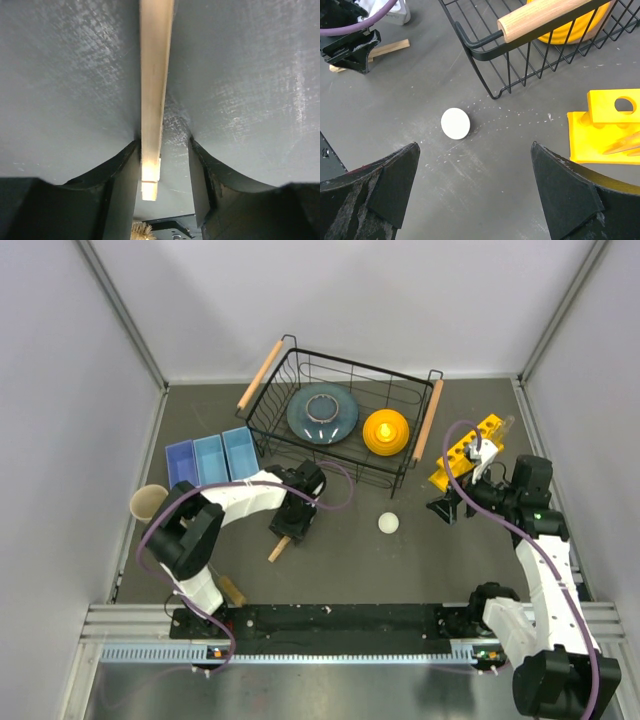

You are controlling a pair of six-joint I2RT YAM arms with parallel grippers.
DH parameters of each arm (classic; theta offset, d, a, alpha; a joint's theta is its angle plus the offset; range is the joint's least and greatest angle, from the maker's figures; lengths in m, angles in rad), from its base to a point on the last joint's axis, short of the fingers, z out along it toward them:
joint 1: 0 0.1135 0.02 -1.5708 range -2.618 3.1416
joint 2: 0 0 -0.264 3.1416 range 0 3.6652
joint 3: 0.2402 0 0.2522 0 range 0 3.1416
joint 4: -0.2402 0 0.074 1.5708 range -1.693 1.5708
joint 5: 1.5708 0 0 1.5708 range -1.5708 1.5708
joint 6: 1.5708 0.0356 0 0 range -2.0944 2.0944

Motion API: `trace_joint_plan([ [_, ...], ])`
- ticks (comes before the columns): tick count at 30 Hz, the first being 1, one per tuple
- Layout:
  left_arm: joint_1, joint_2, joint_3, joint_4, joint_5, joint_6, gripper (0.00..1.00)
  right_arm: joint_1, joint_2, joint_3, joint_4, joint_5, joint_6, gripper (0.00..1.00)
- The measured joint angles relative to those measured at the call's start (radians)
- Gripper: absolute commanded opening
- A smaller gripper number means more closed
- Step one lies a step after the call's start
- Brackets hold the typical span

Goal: Organize the chemistry lab equipment

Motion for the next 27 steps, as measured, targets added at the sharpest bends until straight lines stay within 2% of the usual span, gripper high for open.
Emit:
trace_joint_plan([
  [9,0.002,-0.003,-0.007,0.006,0.097,0.003,0.18,0.000,0.010,0.000,0.000,0.003,0.000,0.94],
  [12,0.002,-0.023,-0.029,0.009,0.146,0.003,0.12,0.000,0.011,0.000,0.000,0.003,0.000,0.94],
  [16,0.002,-0.094,-0.061,0.005,0.219,0.005,0.10,0.000,0.011,0.000,0.000,0.003,0.000,0.94],
  [21,0.002,-0.264,-0.079,-0.014,0.313,0.006,0.10,0.000,0.010,0.000,0.000,0.004,-0.001,0.94],
  [24,0.013,-0.370,-0.069,-0.047,0.316,0.008,0.10,0.000,0.010,0.000,0.000,0.004,-0.001,0.94],
  [27,0.078,-0.454,-0.028,-0.099,0.285,0.010,0.09,0.000,0.008,0.000,0.000,0.005,-0.004,0.94],
])
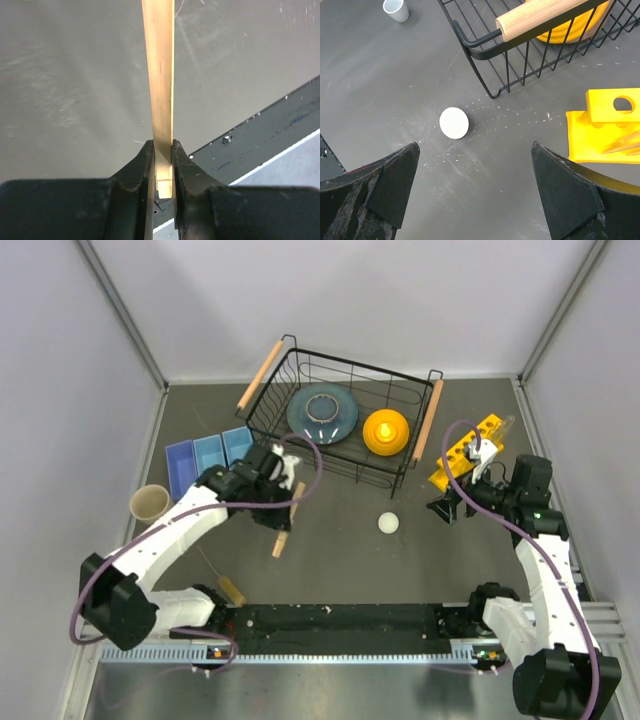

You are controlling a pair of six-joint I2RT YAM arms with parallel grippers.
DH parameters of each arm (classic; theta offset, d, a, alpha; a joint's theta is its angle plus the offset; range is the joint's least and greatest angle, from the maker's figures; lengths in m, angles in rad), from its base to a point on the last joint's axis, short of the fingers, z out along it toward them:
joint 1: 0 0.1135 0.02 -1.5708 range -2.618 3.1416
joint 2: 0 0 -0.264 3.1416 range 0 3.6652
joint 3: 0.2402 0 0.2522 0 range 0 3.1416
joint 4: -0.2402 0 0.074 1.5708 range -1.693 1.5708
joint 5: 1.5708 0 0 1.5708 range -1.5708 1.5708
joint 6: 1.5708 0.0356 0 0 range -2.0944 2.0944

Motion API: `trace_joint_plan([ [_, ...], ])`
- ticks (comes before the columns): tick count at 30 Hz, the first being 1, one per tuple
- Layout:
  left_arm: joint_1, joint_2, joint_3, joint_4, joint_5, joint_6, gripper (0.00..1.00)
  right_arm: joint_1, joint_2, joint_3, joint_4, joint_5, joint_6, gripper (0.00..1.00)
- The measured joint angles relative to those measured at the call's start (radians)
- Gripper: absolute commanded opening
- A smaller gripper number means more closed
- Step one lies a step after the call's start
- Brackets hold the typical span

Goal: Organize the chemistry lab equipment

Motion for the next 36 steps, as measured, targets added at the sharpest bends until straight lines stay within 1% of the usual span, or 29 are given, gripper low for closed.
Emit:
trace_joint_plan([
  [2,0.064,-0.025,0.024,-0.021,-0.027,0.000,0.09,0.000,-0.001,0.000,0.000,0.001,-0.004,0.94],
  [4,0.152,-0.041,0.040,-0.038,-0.054,0.004,0.09,0.000,-0.004,0.000,0.000,0.003,-0.005,0.94],
  [10,0.393,-0.049,0.044,-0.072,-0.142,0.012,0.10,0.000,-0.012,0.000,0.000,0.003,-0.005,0.94],
  [12,0.444,-0.043,0.055,-0.074,-0.164,0.014,0.09,0.000,-0.012,0.000,0.000,0.003,-0.005,0.94],
  [16,0.550,0.023,0.135,-0.055,-0.206,0.019,0.09,0.000,-0.013,0.000,0.000,0.004,-0.006,0.94],
  [27,0.669,0.335,0.419,0.059,-0.317,0.021,0.10,0.000,-0.013,0.000,0.000,0.006,-0.013,0.95],
  [32,0.686,0.445,0.487,0.082,-0.353,0.024,0.10,0.000,-0.012,0.000,0.000,0.006,-0.015,0.95],
  [36,0.686,0.519,0.512,0.091,-0.364,0.033,0.13,0.000,-0.012,0.000,-0.001,0.005,-0.015,0.95],
])
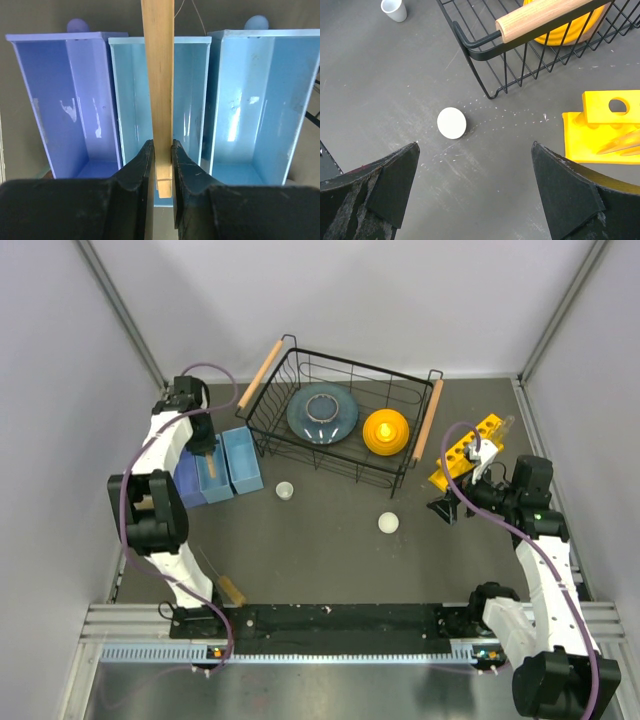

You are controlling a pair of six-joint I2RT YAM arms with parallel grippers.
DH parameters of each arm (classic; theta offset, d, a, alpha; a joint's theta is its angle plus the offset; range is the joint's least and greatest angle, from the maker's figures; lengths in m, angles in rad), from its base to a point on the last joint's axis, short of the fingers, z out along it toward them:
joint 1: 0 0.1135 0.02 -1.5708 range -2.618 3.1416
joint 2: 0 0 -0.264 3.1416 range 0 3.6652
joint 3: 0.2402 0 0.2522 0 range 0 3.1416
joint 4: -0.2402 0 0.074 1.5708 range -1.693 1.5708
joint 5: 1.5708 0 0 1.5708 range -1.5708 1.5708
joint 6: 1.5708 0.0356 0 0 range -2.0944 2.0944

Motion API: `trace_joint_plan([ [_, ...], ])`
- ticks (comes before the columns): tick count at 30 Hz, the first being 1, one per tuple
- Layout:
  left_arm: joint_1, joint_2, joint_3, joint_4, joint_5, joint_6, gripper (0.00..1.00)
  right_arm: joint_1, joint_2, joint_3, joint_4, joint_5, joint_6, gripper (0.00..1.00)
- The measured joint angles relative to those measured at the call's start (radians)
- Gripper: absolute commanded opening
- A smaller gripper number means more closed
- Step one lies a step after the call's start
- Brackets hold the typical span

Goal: Organize the chemistry lab equipment

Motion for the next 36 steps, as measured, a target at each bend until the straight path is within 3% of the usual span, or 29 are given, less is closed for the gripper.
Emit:
trace_joint_plan([
  [7,0.000,0.036,-0.017,0.004,-0.014,0.009,0.41,0.000,0.000,0.000,0.000,0.000,-0.004,0.95],
  [15,0.000,-0.043,-0.084,0.001,0.001,-0.010,0.58,0.000,0.000,0.000,0.000,0.000,-0.008,0.95],
  [18,0.002,-0.167,-0.146,0.008,0.043,-0.021,0.64,0.000,-0.001,0.000,0.000,0.000,-0.008,0.95],
  [23,0.002,-0.528,-0.355,0.010,0.153,-0.048,0.71,0.000,-0.006,0.000,0.000,0.001,-0.008,0.95],
  [24,0.002,-0.608,-0.402,0.010,0.178,-0.060,0.76,0.000,-0.009,0.000,0.000,0.001,-0.008,0.95],
  [25,0.002,-0.687,-0.452,0.008,0.198,-0.074,0.99,0.000,-0.012,0.000,0.000,0.000,-0.008,0.95],
  [30,0.002,-0.953,-0.640,-0.126,0.298,-0.200,0.99,0.000,-0.021,0.000,0.000,0.000,-0.008,0.95],
  [36,0.002,-1.092,-0.738,-0.327,0.313,-0.361,0.99,0.000,-0.025,0.000,0.000,0.000,-0.008,0.95],
])
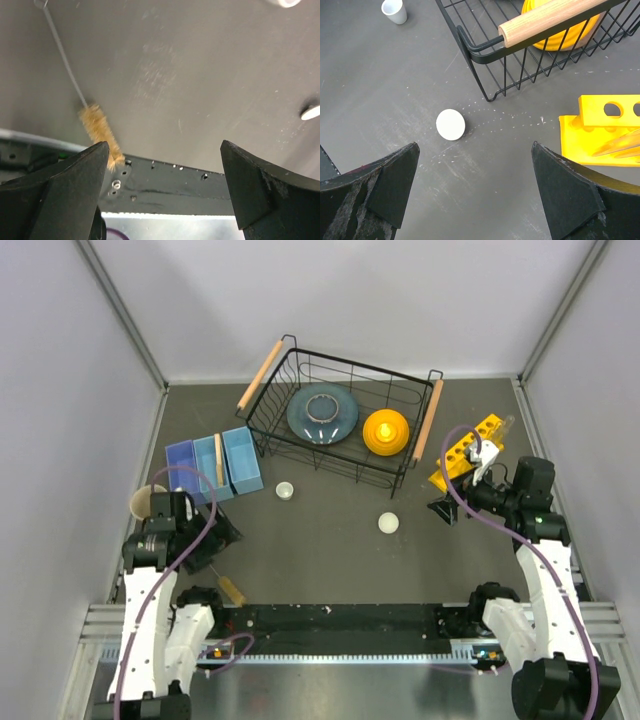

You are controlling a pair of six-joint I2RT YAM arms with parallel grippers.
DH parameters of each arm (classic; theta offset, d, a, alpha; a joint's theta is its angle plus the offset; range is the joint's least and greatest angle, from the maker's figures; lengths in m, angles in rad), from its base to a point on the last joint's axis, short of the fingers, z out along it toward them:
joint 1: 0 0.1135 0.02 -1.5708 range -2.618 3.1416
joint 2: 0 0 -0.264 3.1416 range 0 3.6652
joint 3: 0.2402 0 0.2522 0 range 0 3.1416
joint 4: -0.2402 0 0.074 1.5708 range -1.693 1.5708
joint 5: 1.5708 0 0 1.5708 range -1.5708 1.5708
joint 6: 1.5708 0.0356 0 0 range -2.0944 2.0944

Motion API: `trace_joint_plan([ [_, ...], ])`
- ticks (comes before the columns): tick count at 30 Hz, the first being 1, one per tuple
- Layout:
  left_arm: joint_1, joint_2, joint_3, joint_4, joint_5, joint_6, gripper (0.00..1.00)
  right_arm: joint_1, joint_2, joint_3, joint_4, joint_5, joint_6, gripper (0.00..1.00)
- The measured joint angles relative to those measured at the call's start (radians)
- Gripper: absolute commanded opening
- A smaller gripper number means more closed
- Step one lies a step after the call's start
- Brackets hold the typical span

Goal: Organize the chemistry lab equipment

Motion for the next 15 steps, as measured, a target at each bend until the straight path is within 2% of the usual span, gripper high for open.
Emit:
trace_joint_plan([
  [3,-0.012,-0.016,-0.014,-0.084,-0.031,-0.074,0.99,0.000,-0.005,0.000,0.000,0.000,0.000,0.95],
  [7,-0.032,0.057,-0.015,-0.126,-0.062,-0.149,0.99,0.000,-0.011,0.000,0.000,0.000,0.000,0.95],
  [15,-0.149,0.270,-0.096,-0.076,-0.096,-0.282,0.98,0.000,-0.016,0.000,0.000,0.005,0.000,0.95],
])
